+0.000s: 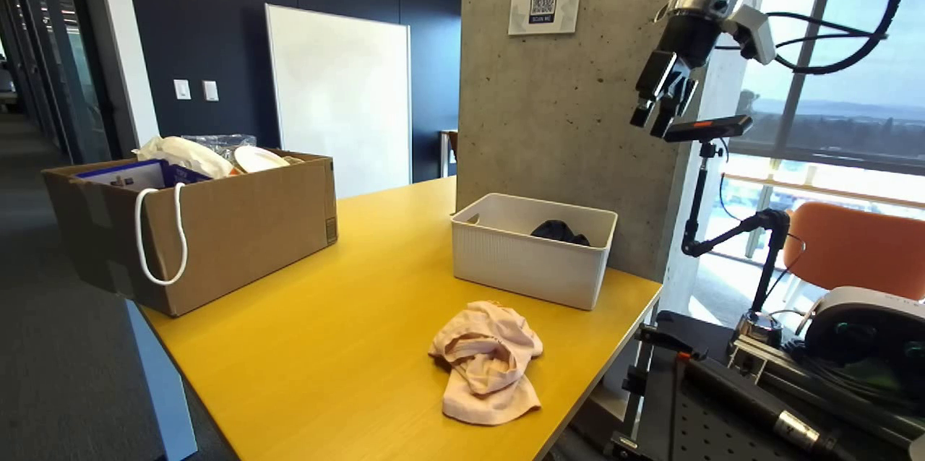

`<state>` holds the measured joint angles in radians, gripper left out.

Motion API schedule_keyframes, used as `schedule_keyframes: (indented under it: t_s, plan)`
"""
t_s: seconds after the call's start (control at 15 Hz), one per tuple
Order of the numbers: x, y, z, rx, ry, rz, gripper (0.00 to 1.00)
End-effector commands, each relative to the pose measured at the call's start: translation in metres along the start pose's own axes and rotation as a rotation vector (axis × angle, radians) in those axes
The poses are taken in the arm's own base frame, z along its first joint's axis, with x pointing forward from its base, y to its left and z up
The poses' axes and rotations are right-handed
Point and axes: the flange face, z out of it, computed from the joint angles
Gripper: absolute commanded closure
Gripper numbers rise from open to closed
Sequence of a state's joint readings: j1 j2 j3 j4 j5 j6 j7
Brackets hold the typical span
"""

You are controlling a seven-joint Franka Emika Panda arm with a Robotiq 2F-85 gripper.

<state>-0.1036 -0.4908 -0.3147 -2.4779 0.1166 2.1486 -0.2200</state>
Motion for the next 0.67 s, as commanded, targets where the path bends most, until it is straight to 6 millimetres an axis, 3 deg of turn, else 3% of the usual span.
schedule_keyframes:
  t_s: [0.0, 0.07, 0.33, 0.6]
  plan:
    - [0.004, -0.029, 0.016, 0.033, -0.022, -0.052, 0.00]
    - [0.005, -0.034, 0.028, 0.047, -0.035, -0.058, 0.00]
    - [0.003, -0.051, 0.109, 0.044, -0.115, -0.097, 0.00]
    - [0.017, -0.065, 0.168, -0.012, -0.109, -0.143, 0.00]
